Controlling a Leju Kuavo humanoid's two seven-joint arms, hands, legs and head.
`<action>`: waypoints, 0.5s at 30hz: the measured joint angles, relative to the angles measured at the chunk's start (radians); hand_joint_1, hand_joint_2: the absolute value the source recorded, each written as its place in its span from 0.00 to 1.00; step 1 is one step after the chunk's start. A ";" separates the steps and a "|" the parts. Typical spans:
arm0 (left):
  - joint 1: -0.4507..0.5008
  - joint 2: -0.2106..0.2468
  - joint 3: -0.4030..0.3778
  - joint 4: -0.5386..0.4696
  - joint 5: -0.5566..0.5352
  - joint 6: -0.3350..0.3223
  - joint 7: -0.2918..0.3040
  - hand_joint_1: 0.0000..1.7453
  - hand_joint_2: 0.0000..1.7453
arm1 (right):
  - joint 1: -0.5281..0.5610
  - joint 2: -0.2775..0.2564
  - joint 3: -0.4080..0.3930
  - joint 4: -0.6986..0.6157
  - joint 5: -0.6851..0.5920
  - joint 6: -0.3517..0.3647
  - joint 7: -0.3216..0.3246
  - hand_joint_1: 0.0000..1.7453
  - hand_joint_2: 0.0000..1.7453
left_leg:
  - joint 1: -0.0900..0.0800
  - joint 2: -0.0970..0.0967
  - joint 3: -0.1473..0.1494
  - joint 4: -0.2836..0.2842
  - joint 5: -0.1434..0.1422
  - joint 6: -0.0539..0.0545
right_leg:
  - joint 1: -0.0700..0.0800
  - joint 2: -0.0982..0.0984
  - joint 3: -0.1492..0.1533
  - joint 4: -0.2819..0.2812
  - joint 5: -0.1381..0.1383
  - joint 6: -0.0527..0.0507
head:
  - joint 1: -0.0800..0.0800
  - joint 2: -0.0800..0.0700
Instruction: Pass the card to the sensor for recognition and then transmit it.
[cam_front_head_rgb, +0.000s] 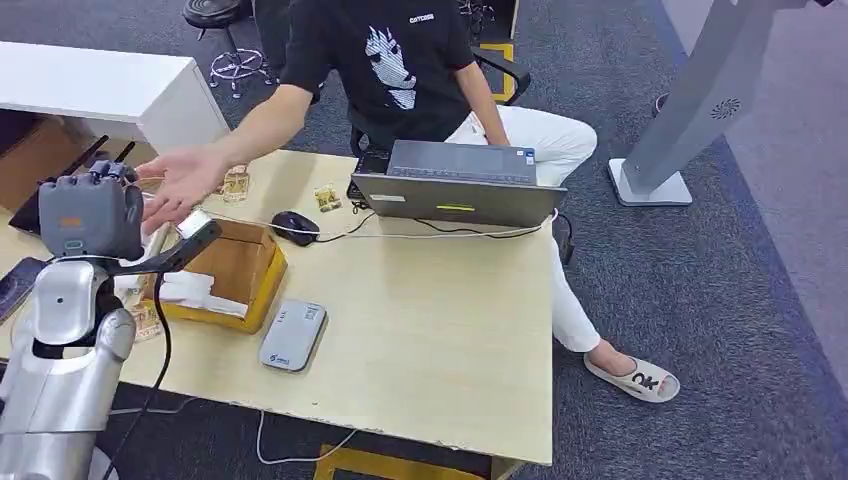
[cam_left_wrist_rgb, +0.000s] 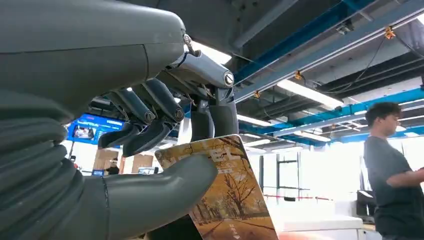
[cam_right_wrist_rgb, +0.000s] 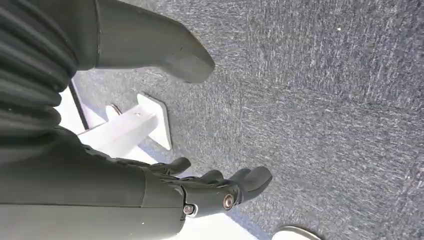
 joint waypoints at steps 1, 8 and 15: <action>0.000 -0.001 -0.001 0.000 -0.002 0.000 0.000 1.00 1.00 | 0.000 0.000 0.000 0.000 0.003 0.001 0.000 0.00 1.00 | 0.000 0.000 0.000 0.000 0.000 0.000 | 0.000 0.000 0.000 0.000 0.000 0.000 | 0.000 0.000; -0.001 -0.027 -0.027 -0.002 -0.008 0.052 0.003 0.00 1.00 | -0.001 0.000 0.000 0.001 0.015 0.004 0.013 0.00 1.00 | 0.000 0.000 0.000 0.000 0.000 0.000 | 0.000 0.000 0.000 0.000 0.000 0.000 | 0.000 0.000; -0.014 -0.078 -0.068 -0.026 -0.005 0.064 0.006 0.00 1.00 | -0.004 0.000 0.003 0.001 0.017 0.007 0.013 0.00 1.00 | 0.000 0.000 0.000 0.001 0.000 0.001 | 0.000 0.000 0.000 0.000 0.001 0.001 | 0.000 0.000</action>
